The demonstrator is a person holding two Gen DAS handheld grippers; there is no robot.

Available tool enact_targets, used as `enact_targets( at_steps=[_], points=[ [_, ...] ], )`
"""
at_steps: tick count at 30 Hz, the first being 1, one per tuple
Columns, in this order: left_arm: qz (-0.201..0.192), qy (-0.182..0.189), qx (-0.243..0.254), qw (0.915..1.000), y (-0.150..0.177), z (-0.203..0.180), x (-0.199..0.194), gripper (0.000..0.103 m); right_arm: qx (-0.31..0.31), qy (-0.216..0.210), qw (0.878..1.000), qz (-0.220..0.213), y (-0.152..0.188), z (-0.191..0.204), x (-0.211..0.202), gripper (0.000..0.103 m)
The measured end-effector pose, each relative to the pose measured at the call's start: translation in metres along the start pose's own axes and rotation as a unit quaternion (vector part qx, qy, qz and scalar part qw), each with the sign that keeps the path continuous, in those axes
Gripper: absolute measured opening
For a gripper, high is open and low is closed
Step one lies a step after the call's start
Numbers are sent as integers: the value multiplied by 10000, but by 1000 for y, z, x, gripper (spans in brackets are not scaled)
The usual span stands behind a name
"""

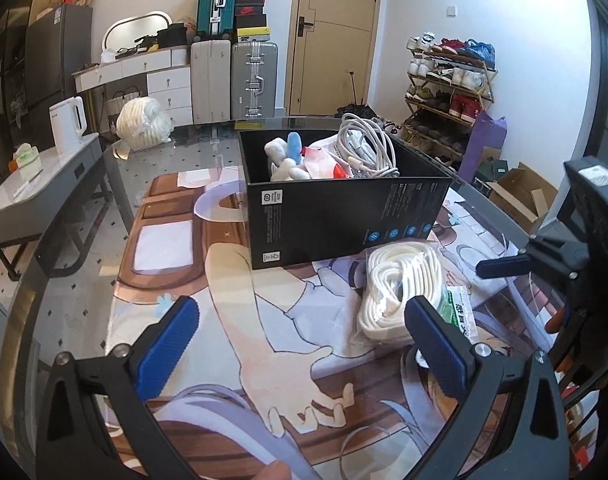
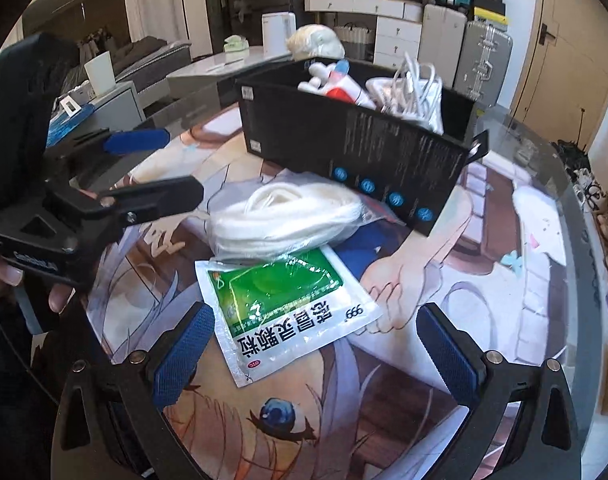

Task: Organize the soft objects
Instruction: 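Move both tools back toward the green medicine packet and bagged white rope, then grasp the green medicine packet with right tool while left tool grasps the bagged white rope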

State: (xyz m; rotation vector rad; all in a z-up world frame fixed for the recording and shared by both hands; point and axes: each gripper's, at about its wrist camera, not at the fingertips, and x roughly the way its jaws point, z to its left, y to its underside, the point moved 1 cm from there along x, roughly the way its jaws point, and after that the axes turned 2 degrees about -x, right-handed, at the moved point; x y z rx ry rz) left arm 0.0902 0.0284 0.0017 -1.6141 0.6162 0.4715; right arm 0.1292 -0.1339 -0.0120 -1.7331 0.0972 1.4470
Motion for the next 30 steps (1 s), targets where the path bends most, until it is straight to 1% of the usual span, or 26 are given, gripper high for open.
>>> enact_targets(
  at_steps=[3,6,7,10,13,18,24,25,26,29,30],
  points=[
    [-18,7,63,10000,1,-1,-1,103,34,-47,10000,2,0,-1,0,103],
    [-93,-62,83,9999,1,-1,-3,103,31,-81,10000,8,-1,-1,1,103],
    [-82,-28,78,9999,1,-1,-3,103,-13,-129,9999,17,-1,0,0,103],
    [-77,-2,-17,10000,1,3,-3,103,-186,-162,9997,55,-4,3,2,103],
    [-94,31,-113,9999,0,6,-3,103,-261,-134,9993,210,-6,3,11,103],
    [-47,65,-136,9999,0,8,-1,103,-258,-219,9993,149,-16,-1,19,102],
    [-42,101,-169,9998,0,8,1,103,-191,-198,9996,-3,-12,-3,18,101],
    [-41,103,-182,9998,0,9,1,103,-167,-184,9997,-41,-11,-3,17,100],
    [-40,111,-202,9997,0,9,1,103,-132,-160,9998,-73,-9,-6,15,96],
    [-43,113,-238,9996,0,10,1,103,-41,-100,9999,-54,-10,-12,10,82],
    [-45,114,-240,9996,0,10,1,103,-23,-96,9999,-46,-10,-14,9,79]
  ],
)
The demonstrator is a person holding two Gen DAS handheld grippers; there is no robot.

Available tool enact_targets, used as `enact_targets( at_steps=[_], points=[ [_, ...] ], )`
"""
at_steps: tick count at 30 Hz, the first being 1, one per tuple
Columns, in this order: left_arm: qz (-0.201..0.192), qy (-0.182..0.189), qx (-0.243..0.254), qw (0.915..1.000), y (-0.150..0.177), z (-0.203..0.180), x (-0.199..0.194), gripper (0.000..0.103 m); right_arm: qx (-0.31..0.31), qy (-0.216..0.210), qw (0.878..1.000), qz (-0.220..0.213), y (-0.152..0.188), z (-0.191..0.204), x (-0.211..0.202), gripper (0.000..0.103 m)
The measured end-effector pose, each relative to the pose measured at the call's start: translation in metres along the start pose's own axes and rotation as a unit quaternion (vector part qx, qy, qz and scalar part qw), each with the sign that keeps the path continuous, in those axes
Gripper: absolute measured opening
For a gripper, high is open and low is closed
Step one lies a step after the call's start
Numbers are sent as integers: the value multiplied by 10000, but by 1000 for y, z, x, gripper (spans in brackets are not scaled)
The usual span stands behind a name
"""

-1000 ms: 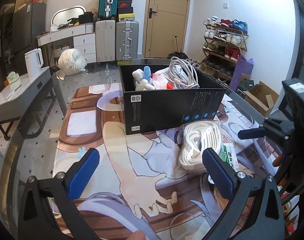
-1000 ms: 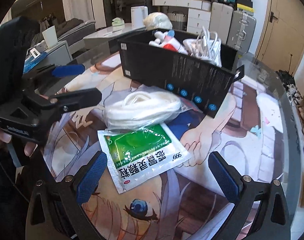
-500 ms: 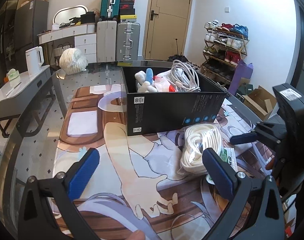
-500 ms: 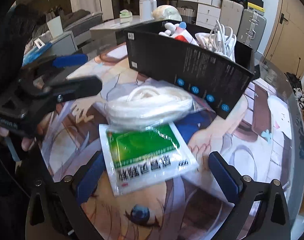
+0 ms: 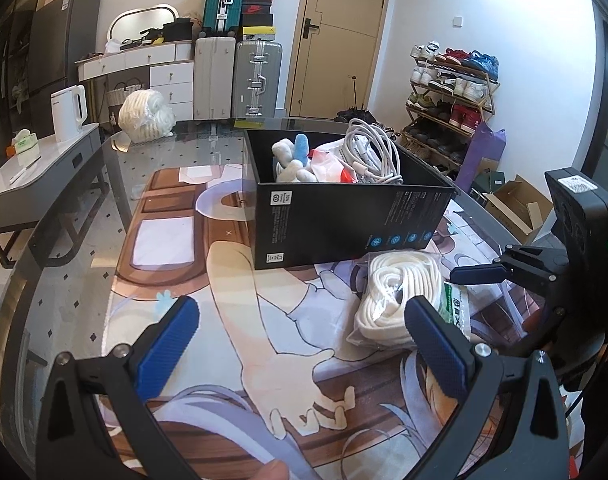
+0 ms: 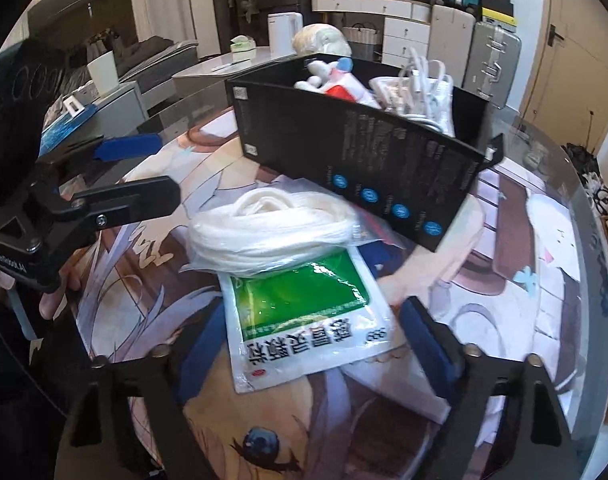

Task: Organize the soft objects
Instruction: 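Grasp the green medicine packet with right tool while left tool grasps the bagged white rope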

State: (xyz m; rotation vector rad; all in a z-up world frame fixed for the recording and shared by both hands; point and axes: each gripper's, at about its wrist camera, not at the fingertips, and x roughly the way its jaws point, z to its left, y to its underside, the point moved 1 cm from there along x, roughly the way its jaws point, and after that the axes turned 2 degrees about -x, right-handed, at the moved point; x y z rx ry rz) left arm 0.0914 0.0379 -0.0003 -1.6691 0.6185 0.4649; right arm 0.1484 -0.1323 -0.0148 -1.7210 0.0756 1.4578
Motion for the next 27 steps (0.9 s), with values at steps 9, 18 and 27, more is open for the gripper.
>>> enact_targets(
  at_steps=[9,18,27],
  points=[
    [14,-31,48,10000,1,-1,0,103,-20,28,10000,-37,13,1,-10,74],
    [35,-49,48,10000,1,-2,0,103,104,97,9998,-160,29,-5,-26,56],
    [211,-118,217,9995,1,-9,5,103,295,31,9989,-355,30,-16,-37,52]
  ],
)
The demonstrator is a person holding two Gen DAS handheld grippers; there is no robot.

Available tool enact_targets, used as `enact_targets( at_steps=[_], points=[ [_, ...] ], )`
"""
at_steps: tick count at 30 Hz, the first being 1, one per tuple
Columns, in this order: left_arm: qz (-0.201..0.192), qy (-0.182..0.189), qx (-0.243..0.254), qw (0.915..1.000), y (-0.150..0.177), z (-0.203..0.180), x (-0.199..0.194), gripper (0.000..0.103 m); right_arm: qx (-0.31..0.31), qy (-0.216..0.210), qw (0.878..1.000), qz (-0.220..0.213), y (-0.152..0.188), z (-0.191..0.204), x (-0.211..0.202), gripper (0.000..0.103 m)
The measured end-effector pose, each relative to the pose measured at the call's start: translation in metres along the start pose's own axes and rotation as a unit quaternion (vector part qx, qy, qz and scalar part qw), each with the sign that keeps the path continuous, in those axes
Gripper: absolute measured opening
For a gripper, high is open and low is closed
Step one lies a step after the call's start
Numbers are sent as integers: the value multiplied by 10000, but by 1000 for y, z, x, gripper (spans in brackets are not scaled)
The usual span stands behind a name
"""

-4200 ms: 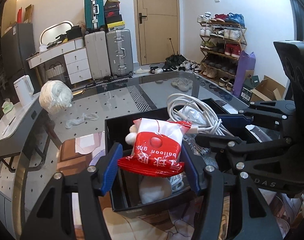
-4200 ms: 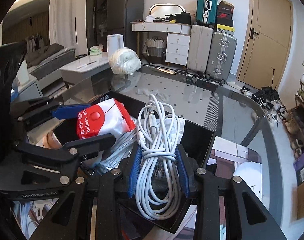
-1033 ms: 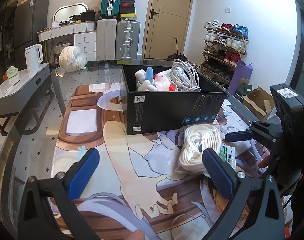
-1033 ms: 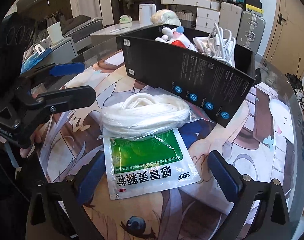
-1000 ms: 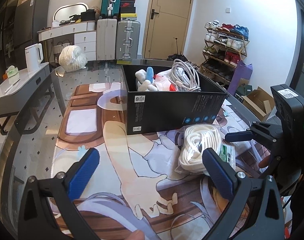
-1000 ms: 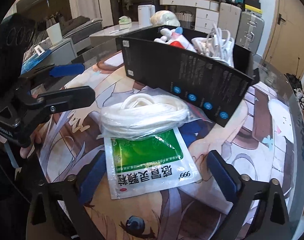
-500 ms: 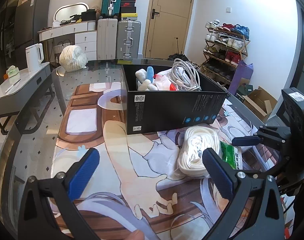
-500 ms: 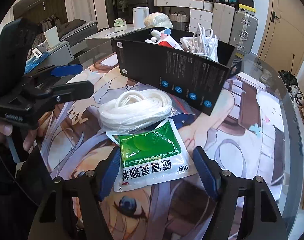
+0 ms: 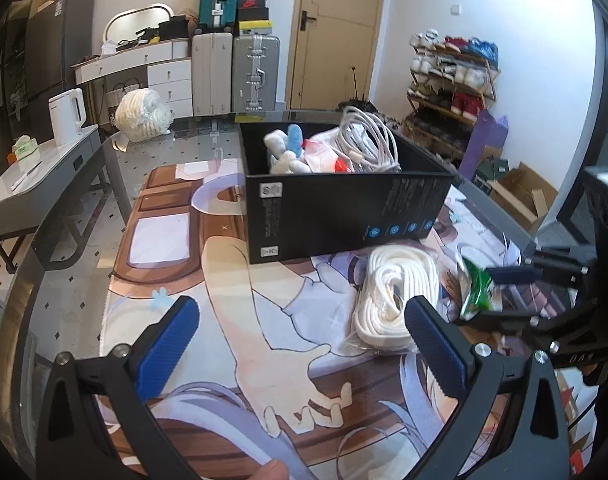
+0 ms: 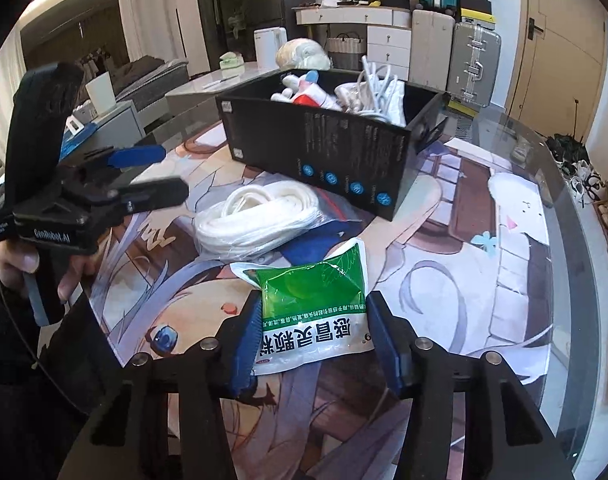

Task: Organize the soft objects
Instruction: 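Grasp the green medicine packet with right tool while left tool grasps the bagged white rope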

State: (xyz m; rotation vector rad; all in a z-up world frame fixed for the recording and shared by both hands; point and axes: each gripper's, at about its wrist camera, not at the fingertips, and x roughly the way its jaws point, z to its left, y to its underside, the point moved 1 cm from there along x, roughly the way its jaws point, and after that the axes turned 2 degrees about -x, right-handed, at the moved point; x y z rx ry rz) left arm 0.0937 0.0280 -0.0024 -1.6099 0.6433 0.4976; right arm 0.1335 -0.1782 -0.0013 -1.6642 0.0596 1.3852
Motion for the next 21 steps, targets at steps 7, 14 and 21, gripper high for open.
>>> enact_targets(
  at_steps=[7,14,21],
  points=[
    [323,-16,380,9988,-6,-19,10,103,191,9,9994,-298,-2,-12,-20,52],
    [733,198,767,9942,-12,-44,29,102,338,20,9986,-399,-3,-20,-24,52],
    [1044,239,1079,9884,-15,-63,48,87,392,63,9986,-360,1,-24,-21,52]
  ],
)
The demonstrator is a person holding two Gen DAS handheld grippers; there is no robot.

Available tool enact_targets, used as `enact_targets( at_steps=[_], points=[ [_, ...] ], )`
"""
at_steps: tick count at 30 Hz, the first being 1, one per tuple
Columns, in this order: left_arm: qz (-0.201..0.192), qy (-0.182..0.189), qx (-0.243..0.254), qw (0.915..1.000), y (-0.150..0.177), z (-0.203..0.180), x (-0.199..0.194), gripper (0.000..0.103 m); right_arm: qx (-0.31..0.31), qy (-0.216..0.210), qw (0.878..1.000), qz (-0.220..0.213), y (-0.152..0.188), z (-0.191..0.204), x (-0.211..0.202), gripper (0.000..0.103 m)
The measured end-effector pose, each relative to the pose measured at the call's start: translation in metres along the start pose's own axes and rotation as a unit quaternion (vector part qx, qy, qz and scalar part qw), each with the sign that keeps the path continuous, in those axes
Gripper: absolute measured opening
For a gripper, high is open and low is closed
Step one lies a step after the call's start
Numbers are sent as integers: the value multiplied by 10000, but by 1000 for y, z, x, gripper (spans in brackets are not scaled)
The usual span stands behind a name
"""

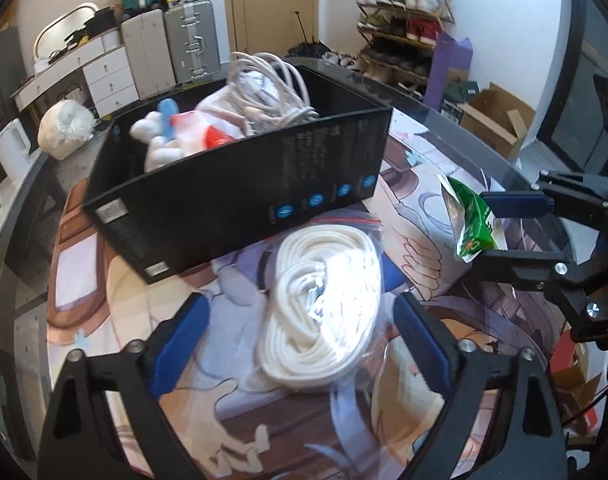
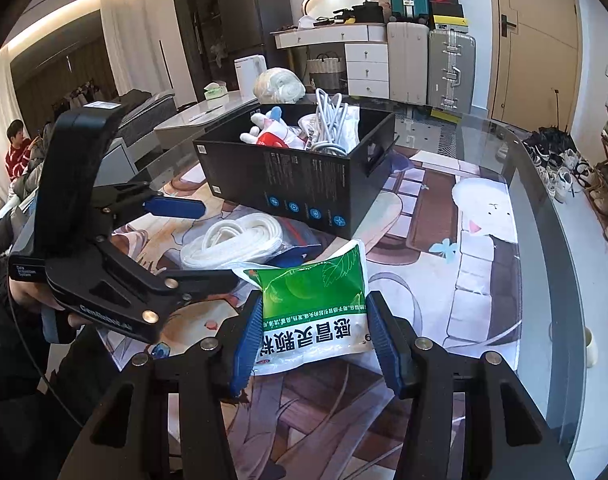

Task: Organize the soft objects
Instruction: 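Grasp the green medicine packet with right tool while left tool grasps the bagged white rope, then lift the green packet and rope bag and carry both over the box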

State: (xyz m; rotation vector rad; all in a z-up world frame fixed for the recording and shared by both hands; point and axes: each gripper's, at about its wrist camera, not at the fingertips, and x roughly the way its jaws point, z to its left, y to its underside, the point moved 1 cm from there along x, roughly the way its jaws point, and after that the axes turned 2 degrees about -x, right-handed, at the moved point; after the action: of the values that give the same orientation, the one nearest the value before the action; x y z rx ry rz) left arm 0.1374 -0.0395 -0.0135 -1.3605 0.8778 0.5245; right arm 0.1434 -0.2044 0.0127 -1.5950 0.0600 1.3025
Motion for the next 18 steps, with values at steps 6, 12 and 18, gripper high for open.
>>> enact_targets(
  at_steps=[6,12,18],
  points=[
    [47,254,284,9993,0,-14,2,51,44,35,10000,7,1,-2,0,52],
    [-37,194,246,9995,2,-12,-5,36,45,48,10000,-36,0,-3,-1,52],
    [-177,261,163,9994,9,-9,-15,34,28,65,9999,-106,-2,-1,-6,52]
  ],
)
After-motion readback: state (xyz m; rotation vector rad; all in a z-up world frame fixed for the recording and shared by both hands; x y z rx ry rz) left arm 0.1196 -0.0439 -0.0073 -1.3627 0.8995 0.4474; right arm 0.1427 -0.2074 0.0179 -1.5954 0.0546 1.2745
